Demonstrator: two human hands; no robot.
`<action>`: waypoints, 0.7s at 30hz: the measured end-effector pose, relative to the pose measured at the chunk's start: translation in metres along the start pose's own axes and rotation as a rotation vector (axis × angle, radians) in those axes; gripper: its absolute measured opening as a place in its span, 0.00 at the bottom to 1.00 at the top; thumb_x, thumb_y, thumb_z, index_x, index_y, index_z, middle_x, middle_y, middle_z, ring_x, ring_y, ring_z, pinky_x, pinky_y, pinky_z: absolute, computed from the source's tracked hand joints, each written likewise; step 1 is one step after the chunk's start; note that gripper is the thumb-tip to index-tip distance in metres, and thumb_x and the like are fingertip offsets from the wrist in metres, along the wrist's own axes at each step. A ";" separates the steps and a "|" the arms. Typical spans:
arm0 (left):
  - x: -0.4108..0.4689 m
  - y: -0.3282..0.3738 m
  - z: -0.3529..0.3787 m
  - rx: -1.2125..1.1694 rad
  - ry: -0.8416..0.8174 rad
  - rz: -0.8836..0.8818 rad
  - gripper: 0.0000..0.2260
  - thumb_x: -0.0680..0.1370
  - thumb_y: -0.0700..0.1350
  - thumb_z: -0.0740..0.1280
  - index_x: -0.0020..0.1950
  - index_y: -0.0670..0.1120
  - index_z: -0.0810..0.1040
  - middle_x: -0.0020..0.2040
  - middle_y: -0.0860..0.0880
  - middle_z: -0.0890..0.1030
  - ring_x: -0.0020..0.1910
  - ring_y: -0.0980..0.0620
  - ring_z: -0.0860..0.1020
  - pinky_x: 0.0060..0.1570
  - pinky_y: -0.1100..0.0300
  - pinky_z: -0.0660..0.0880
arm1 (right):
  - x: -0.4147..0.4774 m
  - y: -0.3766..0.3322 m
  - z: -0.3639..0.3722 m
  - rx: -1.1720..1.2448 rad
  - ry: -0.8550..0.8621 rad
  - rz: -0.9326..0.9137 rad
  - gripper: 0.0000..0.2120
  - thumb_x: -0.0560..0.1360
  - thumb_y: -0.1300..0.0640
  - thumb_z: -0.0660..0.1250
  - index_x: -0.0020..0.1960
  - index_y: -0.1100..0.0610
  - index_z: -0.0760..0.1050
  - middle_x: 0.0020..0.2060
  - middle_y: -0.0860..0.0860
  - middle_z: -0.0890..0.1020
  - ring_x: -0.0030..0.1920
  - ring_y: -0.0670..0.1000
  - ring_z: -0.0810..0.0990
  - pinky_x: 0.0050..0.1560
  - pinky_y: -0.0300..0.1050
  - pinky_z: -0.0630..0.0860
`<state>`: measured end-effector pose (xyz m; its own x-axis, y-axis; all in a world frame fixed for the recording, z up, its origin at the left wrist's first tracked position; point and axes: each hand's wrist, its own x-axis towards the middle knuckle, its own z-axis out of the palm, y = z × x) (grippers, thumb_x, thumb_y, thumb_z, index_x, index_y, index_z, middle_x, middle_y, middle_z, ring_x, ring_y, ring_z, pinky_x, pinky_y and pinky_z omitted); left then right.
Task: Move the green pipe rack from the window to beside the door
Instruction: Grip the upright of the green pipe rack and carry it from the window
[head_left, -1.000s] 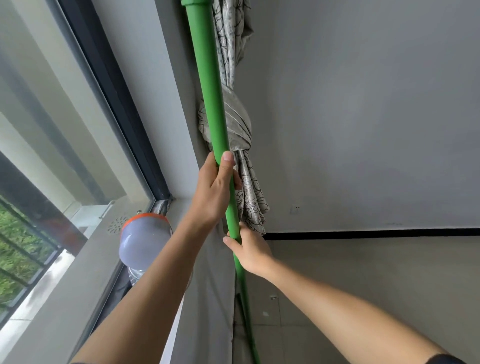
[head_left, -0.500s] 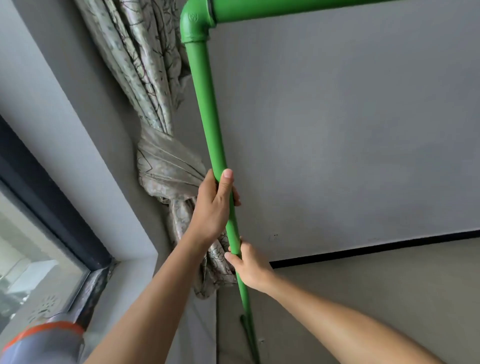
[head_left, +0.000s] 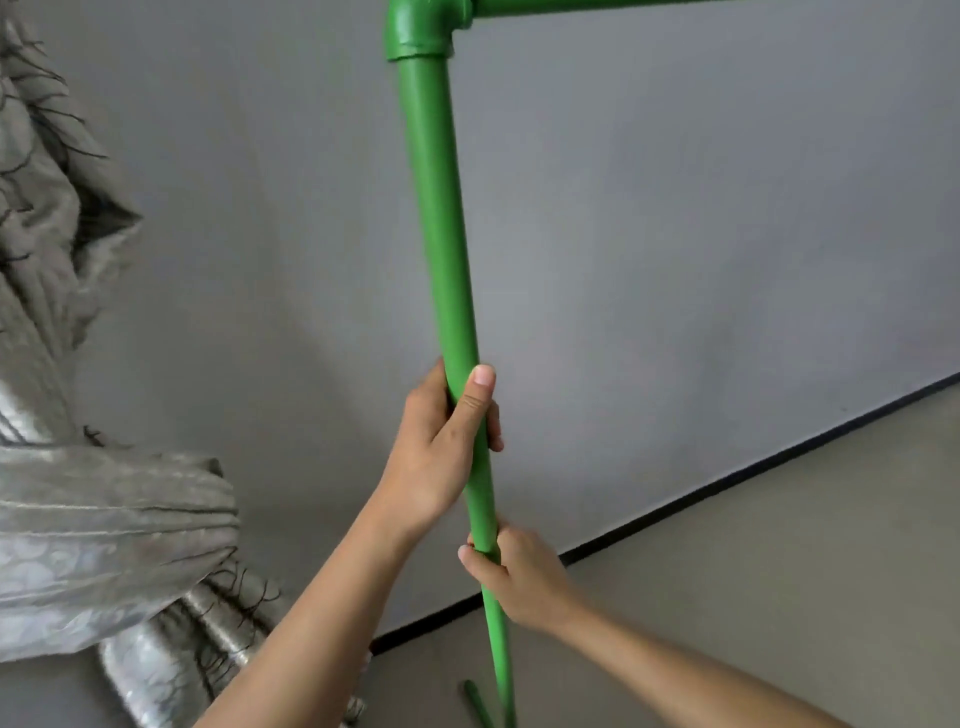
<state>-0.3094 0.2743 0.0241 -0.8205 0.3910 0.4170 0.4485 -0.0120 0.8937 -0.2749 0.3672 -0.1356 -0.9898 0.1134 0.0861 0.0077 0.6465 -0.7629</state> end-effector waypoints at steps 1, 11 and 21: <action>0.012 -0.003 0.008 -0.058 -0.056 -0.002 0.22 0.77 0.54 0.59 0.41 0.33 0.69 0.28 0.44 0.76 0.27 0.50 0.76 0.32 0.56 0.73 | 0.004 0.008 -0.004 0.006 0.039 0.009 0.14 0.75 0.42 0.60 0.40 0.52 0.72 0.31 0.50 0.76 0.37 0.55 0.79 0.39 0.49 0.72; 0.096 -0.018 0.114 -0.493 -0.751 -0.041 0.20 0.73 0.49 0.69 0.25 0.47 0.65 0.17 0.50 0.65 0.17 0.49 0.63 0.25 0.60 0.66 | 0.016 0.069 -0.053 0.424 0.533 0.374 0.21 0.70 0.46 0.68 0.28 0.60 0.67 0.26 0.52 0.70 0.28 0.49 0.69 0.31 0.47 0.67; 0.111 -0.002 0.251 -0.506 -1.007 -0.017 0.20 0.75 0.46 0.69 0.25 0.47 0.67 0.19 0.48 0.66 0.21 0.47 0.66 0.28 0.57 0.71 | -0.014 0.144 -0.146 0.441 0.891 0.635 0.11 0.66 0.60 0.66 0.28 0.57 0.68 0.25 0.55 0.69 0.27 0.52 0.69 0.30 0.49 0.68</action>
<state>-0.3125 0.5487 0.0270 -0.0626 0.9564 0.2854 0.0572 -0.2820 0.9577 -0.2393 0.5685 -0.1532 -0.3763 0.9205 -0.1050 0.2403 -0.0125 -0.9706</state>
